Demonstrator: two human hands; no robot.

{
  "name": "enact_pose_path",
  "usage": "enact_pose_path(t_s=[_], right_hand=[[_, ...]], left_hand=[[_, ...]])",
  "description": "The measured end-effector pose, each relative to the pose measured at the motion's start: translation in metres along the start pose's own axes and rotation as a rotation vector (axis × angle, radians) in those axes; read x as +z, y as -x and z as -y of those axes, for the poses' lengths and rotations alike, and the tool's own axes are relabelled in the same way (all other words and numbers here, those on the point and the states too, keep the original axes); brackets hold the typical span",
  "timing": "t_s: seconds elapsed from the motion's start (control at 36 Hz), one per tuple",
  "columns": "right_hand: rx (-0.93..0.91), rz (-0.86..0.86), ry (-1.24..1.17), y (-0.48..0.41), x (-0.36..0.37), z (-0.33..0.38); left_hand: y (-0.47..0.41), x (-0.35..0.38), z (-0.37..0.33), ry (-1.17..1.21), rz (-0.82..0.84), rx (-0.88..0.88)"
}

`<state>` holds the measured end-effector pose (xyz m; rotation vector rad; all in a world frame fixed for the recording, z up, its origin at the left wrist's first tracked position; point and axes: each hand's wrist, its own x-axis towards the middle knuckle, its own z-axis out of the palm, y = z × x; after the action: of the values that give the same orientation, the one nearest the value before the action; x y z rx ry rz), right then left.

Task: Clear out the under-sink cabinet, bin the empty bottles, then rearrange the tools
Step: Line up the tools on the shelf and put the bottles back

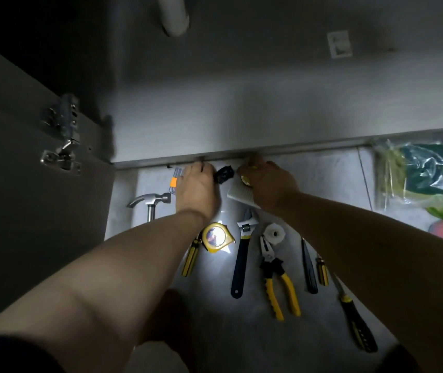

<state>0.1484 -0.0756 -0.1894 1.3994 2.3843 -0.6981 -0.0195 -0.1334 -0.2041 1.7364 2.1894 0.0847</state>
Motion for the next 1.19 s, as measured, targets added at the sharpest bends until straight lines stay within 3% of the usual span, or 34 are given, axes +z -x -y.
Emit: enact_pose_path(t_s=[0.25,0.33,0.5,0.67,0.86,1.19], right_hand=[[0.196,-0.212,-0.366,0.056,0.007,-0.038],[0.335,-0.332,-0.424,0.097,0.015,-0.054],[0.695,-0.439,-0.55,0.173,0.039,-0.102],[0.893,-0.503,-0.677,0.201,0.049,-0.151],[0.939,-0.597,-0.751,0.189,0.052,-0.177],[0.933,-0.713,-0.855,0.183,0.055,-0.171]], left_hand=[[0.015,-0.004,-0.035,0.215,-0.002,0.08],[0.025,-0.001,-0.061,0.233,-0.008,0.176],[0.044,0.01,-0.124,0.545,0.144,0.292],[0.062,0.02,-0.179,0.816,0.269,0.105],[0.073,0.047,-0.203,0.922,0.494,-0.039],[0.076,0.073,-0.216,1.104,0.586,-0.196]])
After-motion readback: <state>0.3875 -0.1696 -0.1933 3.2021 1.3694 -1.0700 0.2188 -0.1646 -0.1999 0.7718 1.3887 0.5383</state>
